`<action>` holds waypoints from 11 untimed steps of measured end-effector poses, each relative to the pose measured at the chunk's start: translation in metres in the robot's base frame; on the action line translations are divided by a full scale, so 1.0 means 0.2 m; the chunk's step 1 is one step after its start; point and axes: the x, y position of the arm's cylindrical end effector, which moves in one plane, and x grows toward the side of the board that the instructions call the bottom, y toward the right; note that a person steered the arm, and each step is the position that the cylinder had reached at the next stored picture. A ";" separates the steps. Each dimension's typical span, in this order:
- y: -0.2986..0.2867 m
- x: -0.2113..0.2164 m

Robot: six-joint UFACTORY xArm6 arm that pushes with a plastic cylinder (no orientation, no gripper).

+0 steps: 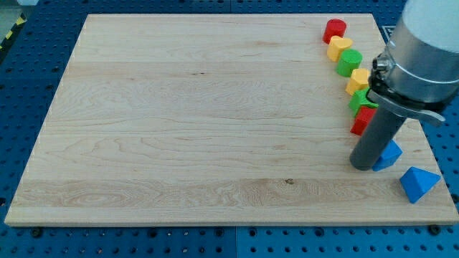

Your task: Move your arm towards the top right

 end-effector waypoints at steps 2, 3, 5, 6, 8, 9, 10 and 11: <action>0.09 0.00; 0.01 0.00; -0.34 -0.38; -0.44 -0.75; -0.49 -1.47; -0.42 -1.72; -0.35 -1.74; -0.29 -1.74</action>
